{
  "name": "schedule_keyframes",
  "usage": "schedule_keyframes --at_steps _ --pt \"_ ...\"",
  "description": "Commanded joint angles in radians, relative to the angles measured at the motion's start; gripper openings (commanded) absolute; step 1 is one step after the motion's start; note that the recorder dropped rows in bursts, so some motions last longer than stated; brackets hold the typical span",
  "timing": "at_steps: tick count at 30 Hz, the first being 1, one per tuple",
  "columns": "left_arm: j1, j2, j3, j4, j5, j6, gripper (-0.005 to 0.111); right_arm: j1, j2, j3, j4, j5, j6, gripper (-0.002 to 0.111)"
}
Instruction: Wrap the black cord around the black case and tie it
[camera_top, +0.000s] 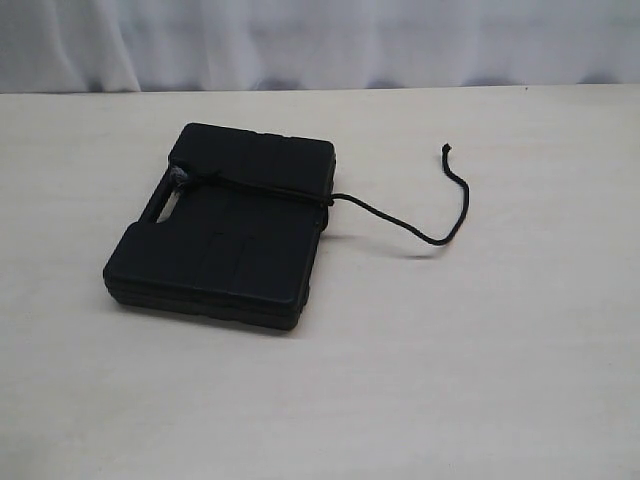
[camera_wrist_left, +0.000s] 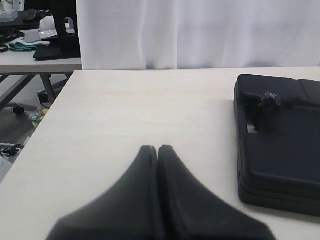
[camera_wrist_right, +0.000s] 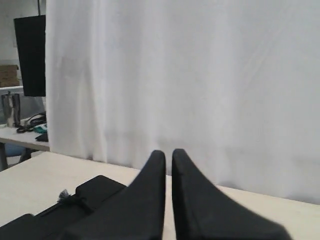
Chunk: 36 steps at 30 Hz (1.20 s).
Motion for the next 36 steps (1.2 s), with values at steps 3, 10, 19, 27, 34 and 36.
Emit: schedule_keyframes --at_steps 3,10,19,27,34,36 --pt "0.001 -0.003 0.004 -0.006 -0.008 0.002 0.000 -0.174 -0.277 0.146 -0.080 -0.040 0.065 0.004" --pt "0.001 -0.003 0.004 -0.005 -0.008 0.002 0.000 -0.260 -0.355 0.201 -0.191 -0.005 0.094 0.004" --pt "0.001 -0.003 0.004 -0.005 -0.008 0.002 0.000 -0.325 -0.355 0.201 -0.346 0.144 0.192 0.004" --pt "0.001 -0.003 0.004 -0.005 -0.008 0.002 0.000 -0.325 -0.355 0.201 -0.338 0.368 0.194 0.004" --pt "0.001 -0.003 0.004 -0.005 -0.008 0.002 0.000 -0.325 -0.355 0.201 -0.335 0.509 0.259 0.004" --pt "0.001 -0.003 0.004 -0.005 -0.008 0.002 0.000 -0.325 -0.355 0.201 -0.335 0.511 0.253 0.004"
